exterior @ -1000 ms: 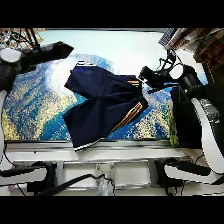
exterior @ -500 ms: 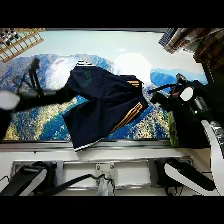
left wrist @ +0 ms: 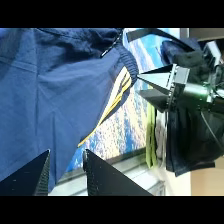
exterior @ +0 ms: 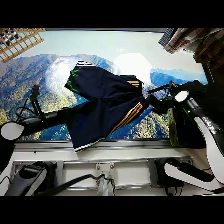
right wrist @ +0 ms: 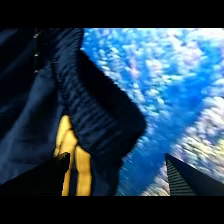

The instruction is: Fold the clothes and pants, and hang the long-sleeved shirts on hangers.

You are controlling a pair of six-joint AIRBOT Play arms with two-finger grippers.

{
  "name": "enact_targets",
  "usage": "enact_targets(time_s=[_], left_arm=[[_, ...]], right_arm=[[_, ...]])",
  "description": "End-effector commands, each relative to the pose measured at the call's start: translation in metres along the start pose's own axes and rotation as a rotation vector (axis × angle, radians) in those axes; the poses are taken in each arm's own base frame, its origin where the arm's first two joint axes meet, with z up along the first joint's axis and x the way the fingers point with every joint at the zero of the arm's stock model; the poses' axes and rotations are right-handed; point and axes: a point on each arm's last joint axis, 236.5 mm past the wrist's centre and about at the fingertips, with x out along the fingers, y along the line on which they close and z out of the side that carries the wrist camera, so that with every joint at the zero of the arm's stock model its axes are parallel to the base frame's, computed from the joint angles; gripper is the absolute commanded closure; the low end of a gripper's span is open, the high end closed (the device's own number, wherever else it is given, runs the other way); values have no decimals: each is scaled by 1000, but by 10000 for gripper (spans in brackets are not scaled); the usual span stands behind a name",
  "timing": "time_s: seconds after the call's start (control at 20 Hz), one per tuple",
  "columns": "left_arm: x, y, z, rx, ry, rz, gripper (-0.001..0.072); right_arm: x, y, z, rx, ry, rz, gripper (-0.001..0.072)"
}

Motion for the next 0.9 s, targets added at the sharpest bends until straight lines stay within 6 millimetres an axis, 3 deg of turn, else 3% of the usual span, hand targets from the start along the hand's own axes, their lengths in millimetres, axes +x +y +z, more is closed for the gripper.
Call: enact_targets(time_s=[0.0,0.05,0.1,0.2,0.3,0.35,0.4,0.7,0.85], left_arm=[[-1,1,3,-8,-26,-2,471],[-1,1,3,-8,-26,-1,472],[-1,2,3,-6,-26,1,471],[-1,4,3,5,-26,14,471],[-1,7,2,14,-22,23,471],[-1,7,0,13,-13,24,471],[-1,7,-5,13,9,24,471],[-14,12,-71,-44,281,57,470],[-38,42,-94,-65,342,221,443]], right_arm=[[13,9,4,62,4,55,19],[17,7,4,71,10,51,23],[20,5,4,78,13,47,84],[22,4,8,86,-2,46,275],[22,4,11,88,-12,50,550],[22,4,10,88,-10,50,641],[22,4,8,87,0,49,679],[20,-3,-12,52,81,13,678],[14,-2,-9,27,57,11,679]])
